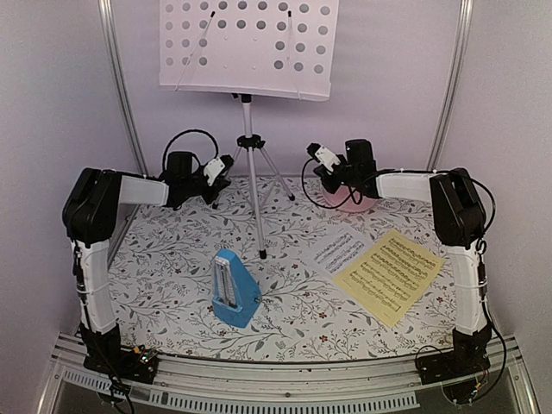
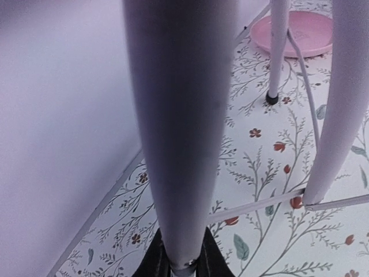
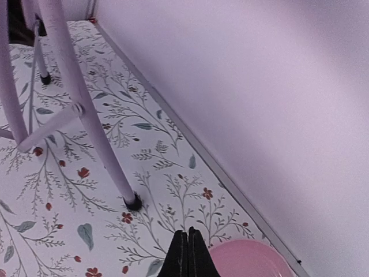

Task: Set up the instrument practice props

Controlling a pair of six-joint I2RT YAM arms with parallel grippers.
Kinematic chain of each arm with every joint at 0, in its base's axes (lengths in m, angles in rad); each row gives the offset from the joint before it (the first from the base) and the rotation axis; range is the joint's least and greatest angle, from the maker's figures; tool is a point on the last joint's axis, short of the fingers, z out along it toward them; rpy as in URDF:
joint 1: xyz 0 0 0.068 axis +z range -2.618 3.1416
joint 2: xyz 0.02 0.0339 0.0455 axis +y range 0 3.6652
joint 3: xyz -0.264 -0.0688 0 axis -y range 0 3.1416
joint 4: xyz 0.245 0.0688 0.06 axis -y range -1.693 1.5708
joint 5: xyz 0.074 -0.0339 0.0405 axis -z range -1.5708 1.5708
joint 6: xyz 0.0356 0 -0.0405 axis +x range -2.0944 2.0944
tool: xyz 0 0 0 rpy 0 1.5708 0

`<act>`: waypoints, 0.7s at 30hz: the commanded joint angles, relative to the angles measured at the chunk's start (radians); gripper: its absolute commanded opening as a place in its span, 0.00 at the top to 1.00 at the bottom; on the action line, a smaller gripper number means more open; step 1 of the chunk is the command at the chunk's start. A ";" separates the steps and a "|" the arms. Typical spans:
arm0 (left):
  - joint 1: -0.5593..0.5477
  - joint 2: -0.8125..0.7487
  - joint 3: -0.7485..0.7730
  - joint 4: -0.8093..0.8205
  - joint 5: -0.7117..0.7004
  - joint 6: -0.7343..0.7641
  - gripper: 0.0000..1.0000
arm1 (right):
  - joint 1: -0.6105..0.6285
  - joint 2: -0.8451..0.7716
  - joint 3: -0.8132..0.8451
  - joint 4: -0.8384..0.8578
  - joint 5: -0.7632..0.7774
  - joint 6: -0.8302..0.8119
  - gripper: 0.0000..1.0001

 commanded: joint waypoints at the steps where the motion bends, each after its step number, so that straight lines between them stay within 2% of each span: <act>1: 0.062 0.032 0.013 0.014 -0.121 -0.017 1.00 | -0.041 0.049 0.058 0.020 0.040 0.015 1.00; 6: 0.041 0.025 -0.013 0.027 -0.104 -0.041 1.00 | -0.029 0.046 0.070 0.002 -0.006 0.036 0.99; 8: 0.029 0.017 -0.028 0.028 -0.110 -0.043 1.00 | -0.020 0.031 0.067 0.001 -0.032 0.058 0.80; 10: 0.018 0.008 -0.042 0.034 -0.122 -0.041 1.00 | -0.007 0.012 0.064 -0.008 -0.060 0.094 0.57; 13: 0.006 -0.002 -0.059 0.037 -0.134 -0.046 1.00 | 0.024 -0.034 0.035 -0.030 -0.108 0.158 0.39; 16: 0.000 -0.014 -0.077 0.040 -0.143 -0.045 1.00 | 0.054 -0.092 -0.008 -0.055 -0.159 0.270 0.30; 21: -0.002 -0.037 -0.105 0.045 -0.149 -0.043 1.00 | 0.087 -0.150 -0.039 -0.116 -0.376 0.556 0.26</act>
